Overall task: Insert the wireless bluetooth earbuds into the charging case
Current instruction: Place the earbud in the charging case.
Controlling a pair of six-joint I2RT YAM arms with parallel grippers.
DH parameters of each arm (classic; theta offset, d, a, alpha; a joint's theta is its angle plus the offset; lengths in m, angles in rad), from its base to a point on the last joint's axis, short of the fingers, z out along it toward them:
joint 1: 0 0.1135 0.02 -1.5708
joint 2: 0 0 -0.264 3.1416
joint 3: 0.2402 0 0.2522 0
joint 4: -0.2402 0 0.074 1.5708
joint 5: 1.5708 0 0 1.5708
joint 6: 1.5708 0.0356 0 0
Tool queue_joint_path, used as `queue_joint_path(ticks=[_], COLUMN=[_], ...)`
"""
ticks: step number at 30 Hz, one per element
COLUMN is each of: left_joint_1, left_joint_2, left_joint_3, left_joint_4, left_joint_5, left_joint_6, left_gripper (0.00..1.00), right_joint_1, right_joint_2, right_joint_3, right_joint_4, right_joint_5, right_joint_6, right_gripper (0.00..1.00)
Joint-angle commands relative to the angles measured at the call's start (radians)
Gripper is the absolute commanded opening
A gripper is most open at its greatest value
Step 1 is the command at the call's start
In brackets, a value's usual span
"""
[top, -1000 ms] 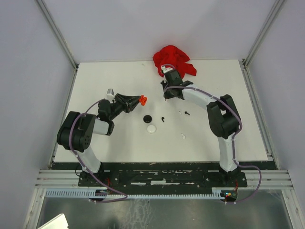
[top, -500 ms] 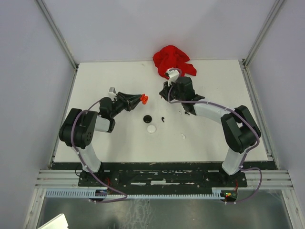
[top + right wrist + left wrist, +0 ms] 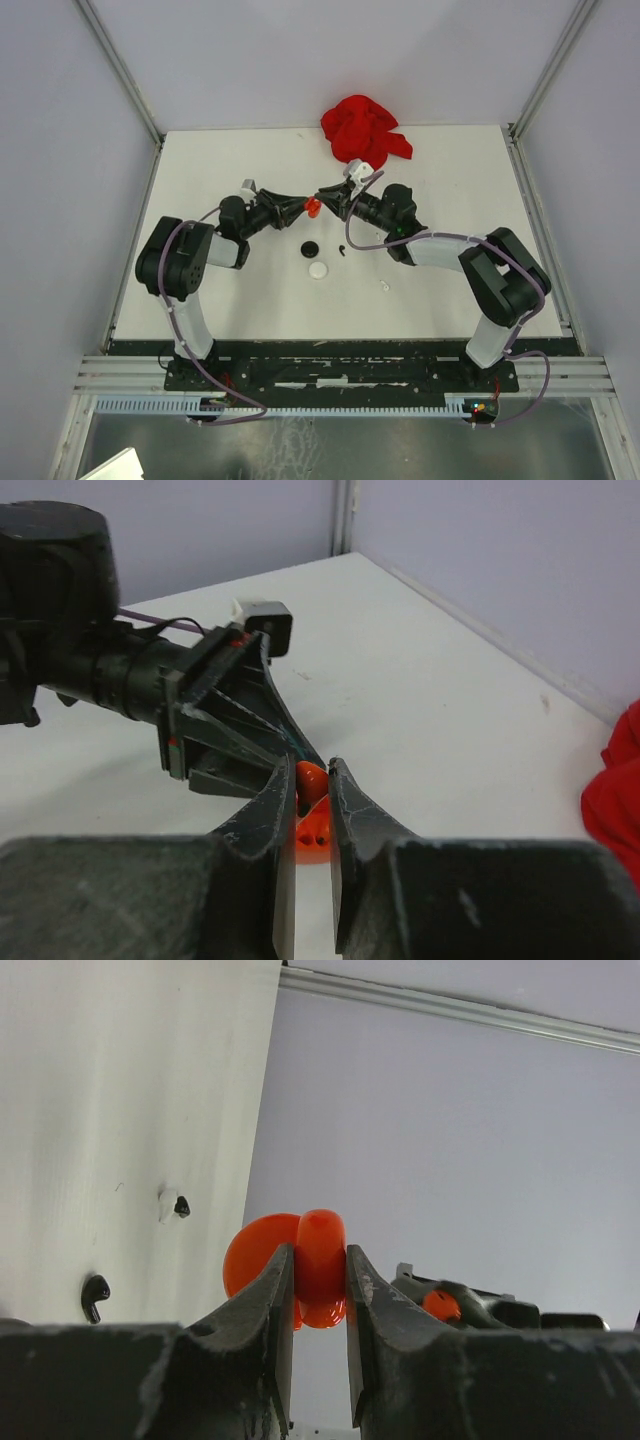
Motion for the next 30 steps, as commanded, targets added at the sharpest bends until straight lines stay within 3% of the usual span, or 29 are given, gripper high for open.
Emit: queue_joint_path(ticks=[1, 12, 30], left_joint_1=[-0.012, -0.013, -0.013], left_joint_2=[0.016, -0.016, -0.062], left_joint_3=[0.045, 0.049, 0.051], left_joint_4=[0.032, 0.035, 0.054], left_joint_5=[0.048, 0.091, 0.137], left_joint_6=[-0.032, -0.011, 0.002], left_gripper=[0.03, 0.03, 0.03], right_joint_1=[0.024, 0.045, 0.045], right_joint_2=[-0.018, -0.022, -0.006], right_joint_3=[-0.014, -0.035, -0.056], right_joint_4=[0.214, 0.112, 0.09], right_joint_5=[-0.082, -0.06, -0.068], right_joint_6=[-0.069, -0.223, -0.244], right_gripper=[0.01, 0.01, 0.01])
